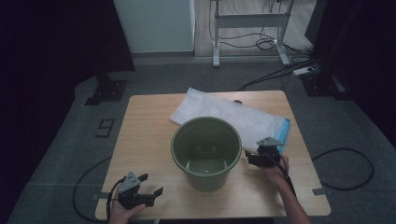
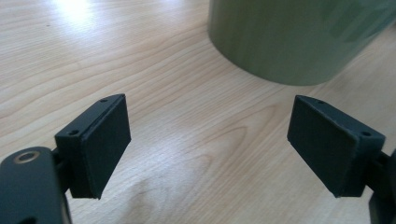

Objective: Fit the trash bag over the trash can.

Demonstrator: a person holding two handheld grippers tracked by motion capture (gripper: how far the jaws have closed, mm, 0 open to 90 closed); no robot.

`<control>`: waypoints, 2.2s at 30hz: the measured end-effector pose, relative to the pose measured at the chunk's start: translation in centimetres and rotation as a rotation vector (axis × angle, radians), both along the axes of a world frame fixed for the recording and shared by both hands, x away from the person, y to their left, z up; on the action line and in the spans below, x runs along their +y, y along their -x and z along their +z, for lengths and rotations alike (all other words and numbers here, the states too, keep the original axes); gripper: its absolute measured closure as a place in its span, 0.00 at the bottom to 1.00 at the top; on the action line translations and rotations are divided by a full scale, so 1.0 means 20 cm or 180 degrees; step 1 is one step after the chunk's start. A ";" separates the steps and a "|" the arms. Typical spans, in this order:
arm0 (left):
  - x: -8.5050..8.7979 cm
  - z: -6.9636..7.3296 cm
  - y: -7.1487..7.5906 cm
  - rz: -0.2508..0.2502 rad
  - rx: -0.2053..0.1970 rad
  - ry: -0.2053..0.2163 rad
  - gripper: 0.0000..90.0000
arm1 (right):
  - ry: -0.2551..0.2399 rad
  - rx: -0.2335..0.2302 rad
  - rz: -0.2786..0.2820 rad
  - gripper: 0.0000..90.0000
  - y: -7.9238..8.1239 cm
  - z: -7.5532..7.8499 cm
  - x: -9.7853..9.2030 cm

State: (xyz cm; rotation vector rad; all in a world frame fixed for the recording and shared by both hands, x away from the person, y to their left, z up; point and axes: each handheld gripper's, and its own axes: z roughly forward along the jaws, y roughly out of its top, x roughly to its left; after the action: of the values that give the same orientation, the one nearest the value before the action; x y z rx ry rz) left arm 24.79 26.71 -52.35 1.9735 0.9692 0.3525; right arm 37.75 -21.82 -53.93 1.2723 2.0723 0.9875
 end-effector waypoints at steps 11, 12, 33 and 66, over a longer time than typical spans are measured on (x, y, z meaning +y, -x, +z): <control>0.02 0.00 0.00 0.0043 -0.0002 -0.0017 0.15 | 0.0087 0.0135 -0.0098 0.42 -0.06 -0.05 0.00; 0.02 -0.01 0.00 0.0050 0.0001 -0.0023 0.15 | 0.0092 0.0136 -0.0102 0.43 -0.06 -0.05 0.00; 0.05 -0.02 0.01 0.0109 0.0046 -0.0060 0.15 | -0.0123 0.0094 -0.0331 0.99 -0.02 -0.01 -0.08; 0.04 -0.01 0.02 0.0102 0.0045 -0.0051 0.15 | -0.0156 0.0073 -0.0250 0.92 0.68 -0.06 -0.55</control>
State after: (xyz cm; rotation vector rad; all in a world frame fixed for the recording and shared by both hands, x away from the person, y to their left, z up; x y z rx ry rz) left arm 24.48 27.58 -52.57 1.9792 1.0108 0.3656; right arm 24.09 -32.91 -55.23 1.3849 2.0103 0.9986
